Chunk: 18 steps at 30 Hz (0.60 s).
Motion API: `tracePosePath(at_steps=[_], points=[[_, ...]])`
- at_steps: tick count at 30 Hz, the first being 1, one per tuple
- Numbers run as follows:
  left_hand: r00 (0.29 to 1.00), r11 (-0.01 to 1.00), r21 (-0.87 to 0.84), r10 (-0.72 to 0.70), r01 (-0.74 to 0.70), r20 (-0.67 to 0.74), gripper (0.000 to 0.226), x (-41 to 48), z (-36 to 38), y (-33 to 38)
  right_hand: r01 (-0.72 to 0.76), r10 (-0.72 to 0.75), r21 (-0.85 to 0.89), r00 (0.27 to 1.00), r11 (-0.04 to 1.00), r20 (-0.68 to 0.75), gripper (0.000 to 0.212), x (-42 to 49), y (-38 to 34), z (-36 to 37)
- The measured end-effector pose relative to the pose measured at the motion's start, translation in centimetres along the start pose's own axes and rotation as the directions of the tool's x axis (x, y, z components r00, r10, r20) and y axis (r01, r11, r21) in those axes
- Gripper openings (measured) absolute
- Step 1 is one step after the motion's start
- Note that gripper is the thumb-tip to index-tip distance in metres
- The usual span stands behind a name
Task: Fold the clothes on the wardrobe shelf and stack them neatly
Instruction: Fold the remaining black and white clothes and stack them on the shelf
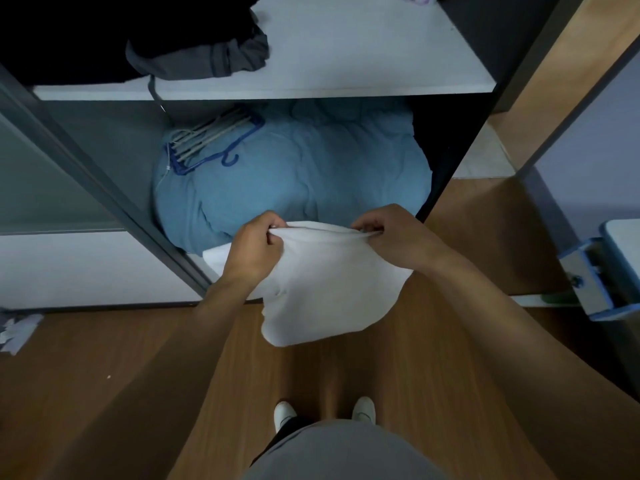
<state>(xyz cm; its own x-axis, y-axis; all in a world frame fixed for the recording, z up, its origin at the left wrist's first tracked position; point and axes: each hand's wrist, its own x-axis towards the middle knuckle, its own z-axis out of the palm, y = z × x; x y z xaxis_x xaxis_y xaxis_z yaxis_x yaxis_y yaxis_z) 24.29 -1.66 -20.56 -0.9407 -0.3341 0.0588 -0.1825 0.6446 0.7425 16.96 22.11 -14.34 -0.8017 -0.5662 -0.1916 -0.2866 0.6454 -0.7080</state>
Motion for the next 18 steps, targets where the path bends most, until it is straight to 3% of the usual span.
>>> tracePosePath(at_steps=[3, 5, 8, 11, 15, 18], points=[[0.999, 0.995, 0.095, 0.021, -0.025, 0.049, 0.035, 0.4, -0.8, 0.6, -0.078, 0.085, 0.174, 0.996, 0.982, -0.037, 0.033, 0.1, -0.8, 0.9], [0.997, 0.984, 0.176, 0.015, -0.027, 0.072, 0.033, 0.7, -1.2, 0.7, -0.097, 0.098, 0.199, 0.995, 0.975, 0.004, 0.025, -0.1, -1.3, 1.5], [0.996, 0.98, 0.187, 0.067, -0.075, 0.05, 0.026, 0.6, -1.4, 1.3, -0.063, 0.061, 0.008, 0.983, 0.998, 0.176, 0.048, -0.5, -2.1, 2.2], [0.988, 0.981, 0.129, 0.133, -0.142, 0.079, 0.021, 0.7, -1.7, 1.3, 0.033, 0.0, -0.136, 0.972, 0.99, 0.235, 0.039, -0.2, -2.4, 2.7], [0.972, 0.966, 0.124, 0.213, -0.225, 0.1, 0.016, 1.0, -1.6, 1.0, 0.067, -0.029, -0.153, 0.97, 0.986, 0.243, 0.04, 0.5, -2.4, 2.5], [0.984, 0.981, 0.077, 0.179, -0.179, 0.013, 0.011, 1.0, -0.4, 1.0, 0.078, -0.034, -0.153, 0.961, 0.985, 0.275, 0.036, 0.9, -2.2, 2.3]])
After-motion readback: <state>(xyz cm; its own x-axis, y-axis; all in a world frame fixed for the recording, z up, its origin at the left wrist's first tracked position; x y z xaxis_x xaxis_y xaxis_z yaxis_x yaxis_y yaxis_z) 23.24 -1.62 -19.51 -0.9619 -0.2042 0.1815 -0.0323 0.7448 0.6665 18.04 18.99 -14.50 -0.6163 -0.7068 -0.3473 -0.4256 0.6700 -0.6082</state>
